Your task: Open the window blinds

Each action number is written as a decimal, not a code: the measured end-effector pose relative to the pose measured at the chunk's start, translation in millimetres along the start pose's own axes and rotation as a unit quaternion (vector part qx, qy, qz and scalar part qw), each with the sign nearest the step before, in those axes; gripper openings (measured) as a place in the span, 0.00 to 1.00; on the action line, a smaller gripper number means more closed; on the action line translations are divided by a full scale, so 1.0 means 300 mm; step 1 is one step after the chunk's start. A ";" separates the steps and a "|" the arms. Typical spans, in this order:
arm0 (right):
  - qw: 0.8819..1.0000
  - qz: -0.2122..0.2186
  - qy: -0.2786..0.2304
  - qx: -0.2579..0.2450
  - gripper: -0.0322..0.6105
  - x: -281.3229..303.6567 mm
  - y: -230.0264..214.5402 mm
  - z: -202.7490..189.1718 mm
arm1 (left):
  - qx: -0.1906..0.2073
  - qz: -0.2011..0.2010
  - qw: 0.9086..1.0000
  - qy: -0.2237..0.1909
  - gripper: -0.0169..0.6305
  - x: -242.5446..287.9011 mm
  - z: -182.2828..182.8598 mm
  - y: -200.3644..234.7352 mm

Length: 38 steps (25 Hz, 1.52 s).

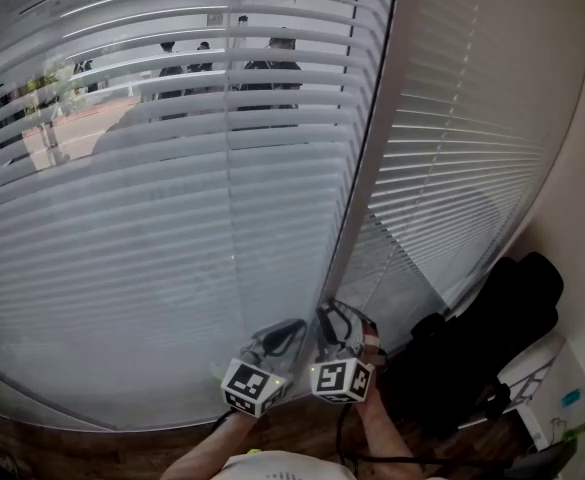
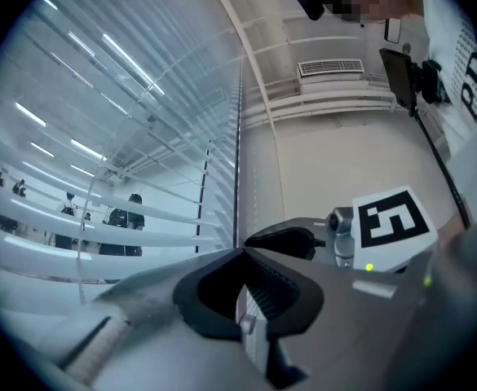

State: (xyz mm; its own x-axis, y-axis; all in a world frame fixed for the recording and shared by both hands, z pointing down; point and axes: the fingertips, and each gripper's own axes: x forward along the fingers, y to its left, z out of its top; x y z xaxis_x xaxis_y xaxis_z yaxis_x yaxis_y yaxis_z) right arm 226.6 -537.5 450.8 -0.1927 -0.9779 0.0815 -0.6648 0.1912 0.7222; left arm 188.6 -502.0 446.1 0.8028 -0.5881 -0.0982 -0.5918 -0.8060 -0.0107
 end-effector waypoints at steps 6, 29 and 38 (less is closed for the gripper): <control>0.995 0.009 -0.008 0.094 0.26 -0.003 -0.009 -0.012 | -0.005 0.003 1.000 -0.003 0.01 -0.004 0.005 0.009; 0.948 0.026 -0.023 0.316 0.26 0.004 0.015 -0.085 | 0.008 -0.003 1.000 -0.007 0.01 0.004 -0.047 0.007; 0.936 0.033 -0.021 0.351 0.26 0.005 -0.025 -0.059 | 0.003 -0.002 1.000 -0.005 0.01 0.013 0.008 0.012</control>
State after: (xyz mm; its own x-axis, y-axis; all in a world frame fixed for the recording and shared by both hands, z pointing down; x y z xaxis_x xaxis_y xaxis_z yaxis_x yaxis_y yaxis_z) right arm 244.0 -541.8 457.8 -0.2685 -0.9605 0.0734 -0.9578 0.2743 0.0859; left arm 189.4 -507.0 443.3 0.8044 -0.5839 -0.1091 -0.5888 -0.8081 -0.0166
